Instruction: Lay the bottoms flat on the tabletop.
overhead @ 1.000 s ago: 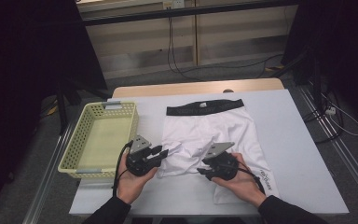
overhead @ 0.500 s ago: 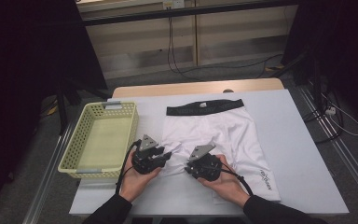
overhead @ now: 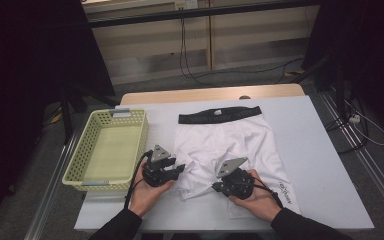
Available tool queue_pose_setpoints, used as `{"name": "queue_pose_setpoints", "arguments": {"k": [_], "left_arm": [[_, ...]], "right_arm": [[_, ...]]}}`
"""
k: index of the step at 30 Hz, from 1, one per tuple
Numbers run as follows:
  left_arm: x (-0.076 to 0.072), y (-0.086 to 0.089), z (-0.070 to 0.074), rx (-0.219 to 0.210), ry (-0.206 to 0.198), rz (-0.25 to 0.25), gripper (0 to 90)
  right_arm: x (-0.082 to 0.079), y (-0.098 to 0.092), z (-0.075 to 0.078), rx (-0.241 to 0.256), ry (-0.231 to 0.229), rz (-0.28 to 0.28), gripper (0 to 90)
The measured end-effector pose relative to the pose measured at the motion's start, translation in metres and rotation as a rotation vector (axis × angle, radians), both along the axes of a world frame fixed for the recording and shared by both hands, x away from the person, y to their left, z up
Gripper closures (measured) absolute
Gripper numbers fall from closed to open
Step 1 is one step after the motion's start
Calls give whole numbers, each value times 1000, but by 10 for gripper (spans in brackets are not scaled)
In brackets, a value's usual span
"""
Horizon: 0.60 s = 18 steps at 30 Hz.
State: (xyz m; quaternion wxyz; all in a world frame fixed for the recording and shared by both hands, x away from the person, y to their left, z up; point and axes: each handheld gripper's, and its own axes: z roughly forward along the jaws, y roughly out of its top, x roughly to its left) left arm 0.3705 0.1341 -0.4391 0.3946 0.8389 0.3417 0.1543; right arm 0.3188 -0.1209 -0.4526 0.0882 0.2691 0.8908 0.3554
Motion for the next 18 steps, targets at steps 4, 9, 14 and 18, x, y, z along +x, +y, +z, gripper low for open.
{"name": "queue_pose_setpoints", "arguments": {"k": [4,9,14,18], "left_arm": [[1,-9,-5,-2,9,-25,547],[0,-17,-5,-11,14,-59,512],[-2,-20,-3,-14,13,-67,476],[0,-17,-4,-8,17,-57,472]], "right_arm": [[3,-18,2,2,2,-42,896],[11,-25,1,-41,-30,-89,892],[15,-26,2,-86,-72,-126,890],[25,-31,5,-88,-104,-200,892]]}}
